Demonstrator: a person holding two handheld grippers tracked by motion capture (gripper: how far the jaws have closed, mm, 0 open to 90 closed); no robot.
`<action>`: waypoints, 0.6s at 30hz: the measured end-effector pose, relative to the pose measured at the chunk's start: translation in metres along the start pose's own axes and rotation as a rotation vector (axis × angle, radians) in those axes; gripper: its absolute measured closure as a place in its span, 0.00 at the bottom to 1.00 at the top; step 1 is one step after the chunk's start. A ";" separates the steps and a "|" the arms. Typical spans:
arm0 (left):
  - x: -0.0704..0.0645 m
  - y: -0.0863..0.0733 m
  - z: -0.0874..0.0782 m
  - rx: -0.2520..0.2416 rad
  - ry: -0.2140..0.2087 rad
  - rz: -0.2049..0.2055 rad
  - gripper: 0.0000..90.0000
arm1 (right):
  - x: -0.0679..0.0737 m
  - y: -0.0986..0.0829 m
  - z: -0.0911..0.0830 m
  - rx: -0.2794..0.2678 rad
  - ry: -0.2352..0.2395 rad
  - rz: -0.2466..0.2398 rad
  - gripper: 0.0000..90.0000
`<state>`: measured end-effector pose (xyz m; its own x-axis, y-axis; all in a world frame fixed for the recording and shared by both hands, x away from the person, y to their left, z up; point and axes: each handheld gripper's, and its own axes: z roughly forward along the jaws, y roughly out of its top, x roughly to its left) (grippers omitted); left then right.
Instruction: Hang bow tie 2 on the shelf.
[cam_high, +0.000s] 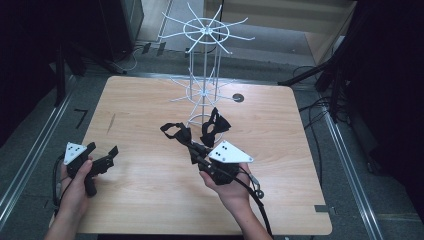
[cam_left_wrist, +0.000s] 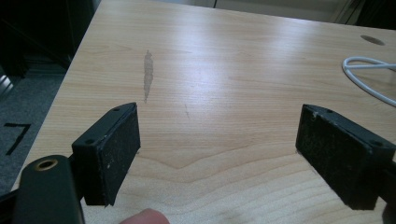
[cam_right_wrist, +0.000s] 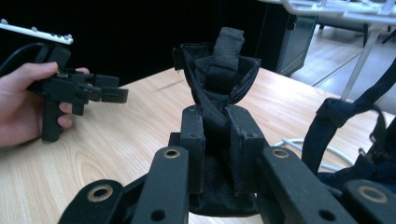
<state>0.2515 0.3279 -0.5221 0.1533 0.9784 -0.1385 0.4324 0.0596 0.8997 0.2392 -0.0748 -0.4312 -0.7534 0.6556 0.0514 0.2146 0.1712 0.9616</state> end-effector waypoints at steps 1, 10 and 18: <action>0.000 0.000 0.000 0.000 0.000 0.000 0.16 | 0.000 0.000 0.000 0.000 0.000 0.000 0.87; 0.000 0.000 0.000 0.000 0.000 0.000 0.16 | -0.001 0.009 -0.012 -0.036 -0.017 -0.010 0.87; 0.000 0.000 0.000 -0.004 0.001 0.000 0.16 | -0.004 0.015 -0.020 -0.062 -0.037 -0.010 0.87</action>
<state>0.2515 0.3278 -0.5222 0.1520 0.9787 -0.1379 0.4286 0.0605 0.9015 0.2327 -0.0899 -0.4114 -0.7316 0.6809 0.0331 0.1676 0.1327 0.9769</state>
